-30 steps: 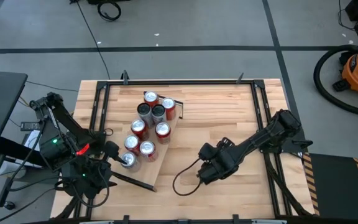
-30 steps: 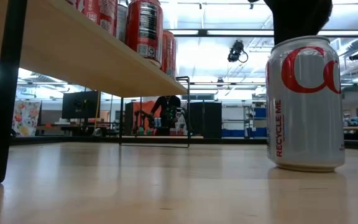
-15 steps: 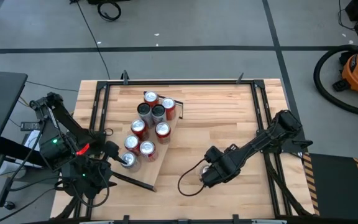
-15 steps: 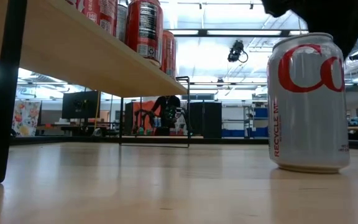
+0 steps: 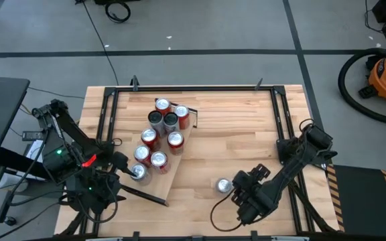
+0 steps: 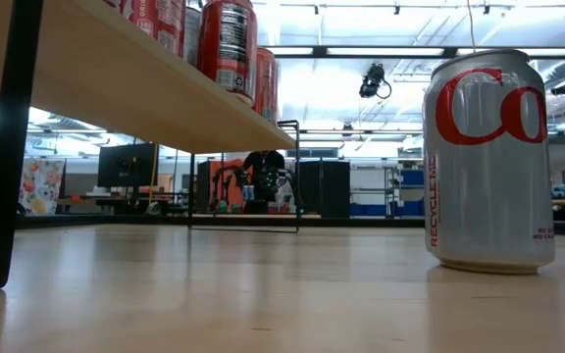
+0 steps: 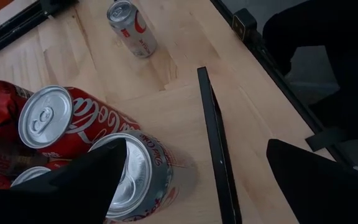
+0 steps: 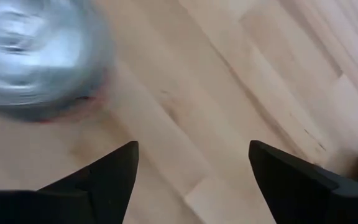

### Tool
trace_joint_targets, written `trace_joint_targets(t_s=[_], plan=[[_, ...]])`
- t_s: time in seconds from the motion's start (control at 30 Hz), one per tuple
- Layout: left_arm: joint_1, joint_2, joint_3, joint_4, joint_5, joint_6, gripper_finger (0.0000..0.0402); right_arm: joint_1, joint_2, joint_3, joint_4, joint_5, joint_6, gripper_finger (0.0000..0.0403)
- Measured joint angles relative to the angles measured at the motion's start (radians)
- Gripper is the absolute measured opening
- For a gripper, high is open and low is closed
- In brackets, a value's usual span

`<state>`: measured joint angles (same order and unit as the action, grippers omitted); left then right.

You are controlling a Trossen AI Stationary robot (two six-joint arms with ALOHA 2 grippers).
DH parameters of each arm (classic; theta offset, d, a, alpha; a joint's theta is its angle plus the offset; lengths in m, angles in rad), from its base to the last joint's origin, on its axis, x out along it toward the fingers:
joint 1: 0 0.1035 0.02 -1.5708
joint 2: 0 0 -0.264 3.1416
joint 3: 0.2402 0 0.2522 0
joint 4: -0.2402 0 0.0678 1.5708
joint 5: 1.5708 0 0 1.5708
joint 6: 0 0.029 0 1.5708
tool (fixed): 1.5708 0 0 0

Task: Place canned beverage on shelf
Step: Put the silver soda can on the shelf

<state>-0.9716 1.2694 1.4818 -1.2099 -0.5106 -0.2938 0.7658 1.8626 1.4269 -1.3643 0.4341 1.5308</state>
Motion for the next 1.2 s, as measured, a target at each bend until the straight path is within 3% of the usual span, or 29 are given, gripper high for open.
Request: trace_joint_targets(t_s=[0.43,0.9,1.2], plan=[[0.033,0.000,0.000,0.000,0.000,0.007,0.0400,0.010,0.000,-0.257,0.451,0.132,-0.065,0.0296],[0.033,0.000,0.000,0.000,0.000,-0.005,0.0400,-0.034,0.000,-0.277,0.848,0.249,-0.310,0.0292],[0.032,0.000,0.000,0.000,0.000,-0.010,0.0400,-0.105,0.000,-0.277,1.075,0.195,-0.532,0.0292]])
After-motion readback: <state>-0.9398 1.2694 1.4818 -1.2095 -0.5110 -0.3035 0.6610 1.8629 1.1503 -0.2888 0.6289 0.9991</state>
